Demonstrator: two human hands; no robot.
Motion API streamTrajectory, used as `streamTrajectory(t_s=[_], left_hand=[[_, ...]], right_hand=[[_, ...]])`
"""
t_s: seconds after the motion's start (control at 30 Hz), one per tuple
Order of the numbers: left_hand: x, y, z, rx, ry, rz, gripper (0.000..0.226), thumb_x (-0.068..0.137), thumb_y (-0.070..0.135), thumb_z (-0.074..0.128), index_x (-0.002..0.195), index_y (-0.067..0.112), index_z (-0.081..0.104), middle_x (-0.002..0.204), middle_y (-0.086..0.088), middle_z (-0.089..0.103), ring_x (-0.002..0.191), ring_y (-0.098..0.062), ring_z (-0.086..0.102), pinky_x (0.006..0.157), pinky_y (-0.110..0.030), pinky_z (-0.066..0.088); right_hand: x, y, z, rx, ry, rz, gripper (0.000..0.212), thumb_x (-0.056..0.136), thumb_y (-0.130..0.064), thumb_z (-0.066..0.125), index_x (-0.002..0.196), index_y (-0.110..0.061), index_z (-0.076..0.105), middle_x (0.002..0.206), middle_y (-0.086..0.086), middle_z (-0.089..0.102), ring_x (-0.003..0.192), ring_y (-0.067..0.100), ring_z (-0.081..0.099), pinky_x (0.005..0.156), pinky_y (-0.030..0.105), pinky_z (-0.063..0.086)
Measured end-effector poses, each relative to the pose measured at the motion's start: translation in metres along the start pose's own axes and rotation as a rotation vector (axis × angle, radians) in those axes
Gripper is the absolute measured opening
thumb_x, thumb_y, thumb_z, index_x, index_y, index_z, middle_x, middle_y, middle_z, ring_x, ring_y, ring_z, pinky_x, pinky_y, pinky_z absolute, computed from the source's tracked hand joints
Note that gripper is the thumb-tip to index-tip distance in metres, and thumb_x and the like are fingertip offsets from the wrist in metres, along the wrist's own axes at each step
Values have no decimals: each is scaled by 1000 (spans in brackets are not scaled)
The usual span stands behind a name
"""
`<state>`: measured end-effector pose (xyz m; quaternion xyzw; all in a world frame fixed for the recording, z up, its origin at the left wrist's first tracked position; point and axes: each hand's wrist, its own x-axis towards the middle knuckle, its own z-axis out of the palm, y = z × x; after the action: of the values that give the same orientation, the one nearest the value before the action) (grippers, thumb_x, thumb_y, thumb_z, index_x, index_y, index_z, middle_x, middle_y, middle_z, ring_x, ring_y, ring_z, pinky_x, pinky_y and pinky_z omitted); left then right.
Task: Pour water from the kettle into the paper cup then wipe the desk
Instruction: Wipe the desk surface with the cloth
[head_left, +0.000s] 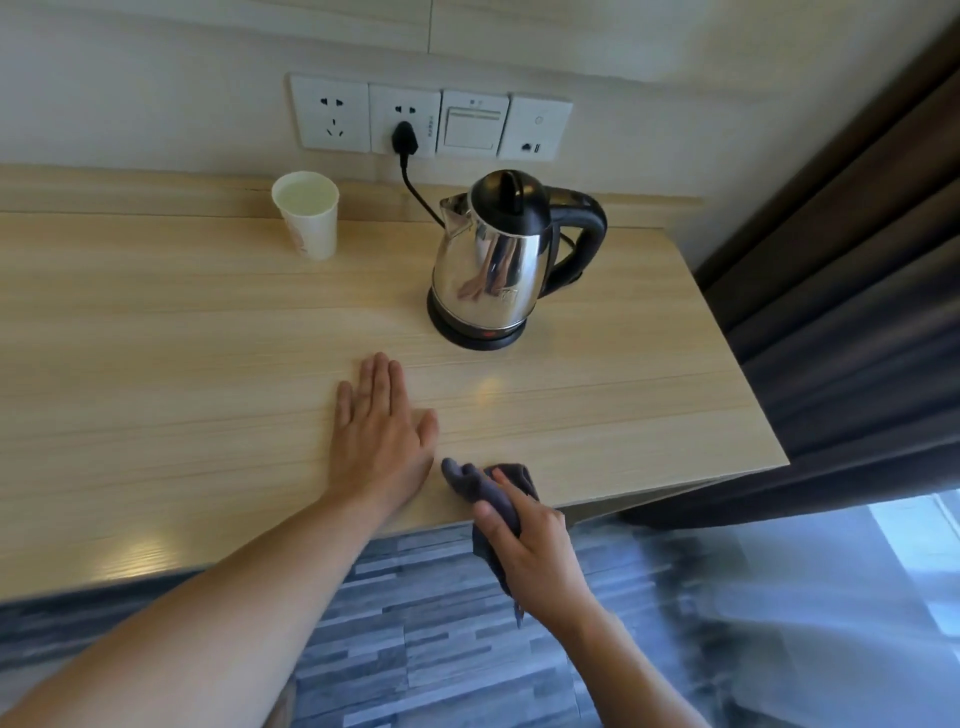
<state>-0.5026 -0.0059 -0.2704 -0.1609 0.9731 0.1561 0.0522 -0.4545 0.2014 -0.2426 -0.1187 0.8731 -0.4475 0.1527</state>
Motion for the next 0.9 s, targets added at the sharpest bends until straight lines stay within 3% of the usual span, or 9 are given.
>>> streamTrajectory(t_s=[0.07, 0.2, 0.3, 0.37, 0.43, 0.47, 0.53, 0.6, 0.9], left_hand=[[-1, 1, 0, 27, -1, -1, 82, 102, 54, 20, 164, 5, 2, 175, -13, 1, 162, -24, -2, 131, -48, 1], [2, 1, 2, 63, -15, -11, 82, 101, 56, 13, 164, 6, -4, 175, -11, -6, 162, -22, -7, 132, -48, -1], [5, 1, 4, 99, -24, -23, 84, 99, 57, 11, 164, 6, -2, 175, -11, -5, 162, -22, -6, 132, -48, -1], [5, 2, 4, 117, -23, -25, 83, 100, 58, 10, 164, 7, -4, 175, -11, -7, 162, -22, -7, 132, -48, 0], [6, 3, 3, 119, -32, -24, 83, 99, 58, 7, 163, 8, -8, 175, -10, -11, 162, -21, -10, 132, -47, -1], [6, 3, 3, 118, -33, -24, 83, 99, 58, 7, 163, 8, -9, 174, -10, -12, 161, -21, -11, 132, -47, -2], [7, 5, 4, 123, -28, -29, 83, 99, 58, 7, 163, 9, -9, 174, -9, -12, 161, -20, -11, 132, -47, -2], [8, 5, 4, 131, -21, -35, 83, 98, 59, 7, 163, 9, -8, 174, -9, -11, 161, -20, -10, 132, -46, -3], [9, 5, 5, 165, -12, -56, 83, 99, 59, 12, 165, 9, -3, 175, -8, -5, 162, -20, -5, 132, -46, 1]], right_hand=[[-2, -13, -21, 284, -43, 141, 23, 105, -40, 56, 102, -24, 72, 78, -5, 69, 70, 9, 62, 68, 25, 48], [23, -28, -69, 430, 104, 184, 30, 104, -40, 51, 110, -21, 73, 88, 20, 71, 73, 13, 62, 70, 25, 49], [70, -24, -94, 197, 199, 44, 32, 107, -40, 51, 108, -13, 68, 82, 8, 69, 76, 15, 64, 74, 44, 55], [107, -10, -99, -141, 218, -54, 41, 103, -53, 44, 132, -30, 62, 113, -7, 72, 109, 18, 66, 96, 52, 51], [138, 4, -95, -443, 128, -74, 52, 104, -58, 35, 153, -41, 44, 157, -7, 50, 149, 20, 39, 118, 53, 32], [149, 11, -90, -540, 47, -36, 56, 106, -59, 31, 159, -41, 32, 169, -6, 32, 158, 17, 20, 124, 51, 22], [161, 23, -80, -674, -112, 24, 65, 104, -67, 20, 164, -43, 11, 175, -5, 1, 160, 15, -7, 128, 48, 7], [163, 32, -72, -764, -153, 9, 73, 98, -76, 11, 163, -45, 1, 174, -5, -13, 159, 16, -19, 129, 47, -2], [148, 34, -66, -803, -173, -10, 70, 95, -80, 12, 159, -56, -6, 173, -4, -18, 158, 22, -23, 128, 49, -6]])
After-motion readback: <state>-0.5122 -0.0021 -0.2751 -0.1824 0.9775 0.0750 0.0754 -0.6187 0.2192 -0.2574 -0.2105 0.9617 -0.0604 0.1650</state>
